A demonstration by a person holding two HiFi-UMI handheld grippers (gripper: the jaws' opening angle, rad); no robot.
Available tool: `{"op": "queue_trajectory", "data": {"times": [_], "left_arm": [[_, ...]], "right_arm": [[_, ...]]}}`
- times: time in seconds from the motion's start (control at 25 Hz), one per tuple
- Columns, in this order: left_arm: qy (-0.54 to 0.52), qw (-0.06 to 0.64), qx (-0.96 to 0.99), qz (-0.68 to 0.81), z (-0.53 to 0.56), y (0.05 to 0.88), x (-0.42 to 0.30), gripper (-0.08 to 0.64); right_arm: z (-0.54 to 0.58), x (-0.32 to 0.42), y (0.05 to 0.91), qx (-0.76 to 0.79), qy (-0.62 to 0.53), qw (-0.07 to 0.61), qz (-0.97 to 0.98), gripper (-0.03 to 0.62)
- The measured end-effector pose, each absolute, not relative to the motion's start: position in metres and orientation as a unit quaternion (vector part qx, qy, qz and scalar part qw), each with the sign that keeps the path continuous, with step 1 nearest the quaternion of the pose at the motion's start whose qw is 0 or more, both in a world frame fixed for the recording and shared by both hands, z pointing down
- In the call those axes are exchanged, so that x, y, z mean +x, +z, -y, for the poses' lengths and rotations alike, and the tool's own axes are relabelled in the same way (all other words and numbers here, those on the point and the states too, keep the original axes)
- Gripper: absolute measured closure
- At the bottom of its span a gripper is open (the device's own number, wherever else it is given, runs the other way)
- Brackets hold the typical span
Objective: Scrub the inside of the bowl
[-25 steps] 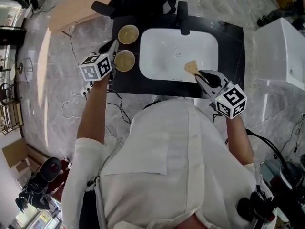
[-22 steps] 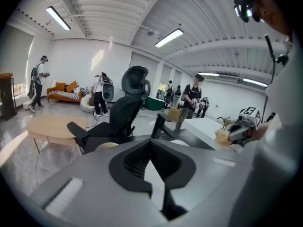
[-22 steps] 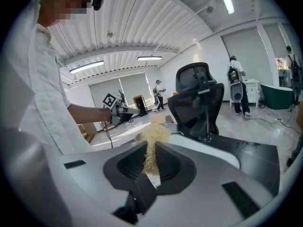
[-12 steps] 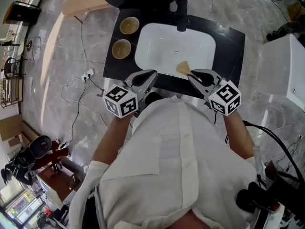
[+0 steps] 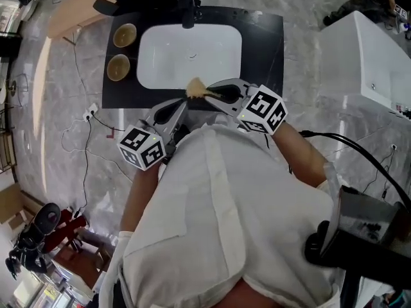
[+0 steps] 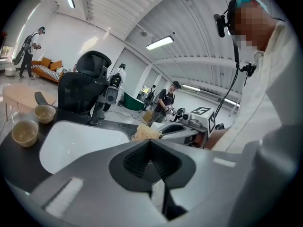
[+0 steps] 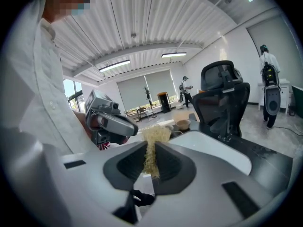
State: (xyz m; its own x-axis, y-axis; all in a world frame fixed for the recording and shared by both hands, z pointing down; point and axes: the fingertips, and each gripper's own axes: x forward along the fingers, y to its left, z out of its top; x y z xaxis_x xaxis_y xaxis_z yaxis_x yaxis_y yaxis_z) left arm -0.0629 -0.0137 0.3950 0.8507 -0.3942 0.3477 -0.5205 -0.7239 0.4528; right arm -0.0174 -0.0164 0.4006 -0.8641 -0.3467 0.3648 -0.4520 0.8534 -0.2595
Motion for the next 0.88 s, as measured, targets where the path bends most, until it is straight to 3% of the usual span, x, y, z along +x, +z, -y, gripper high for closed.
{"op": "queue_trajectory", "data": {"times": [0.88], "left_arm": [[0.123, 0.281, 0.918, 0.253, 0.002, 0.401, -0.044, 0.555]], "right_arm": [[-0.012, 0.004, 0.401, 0.206, 0.15, 0.157, 0.954, 0.545]]}}
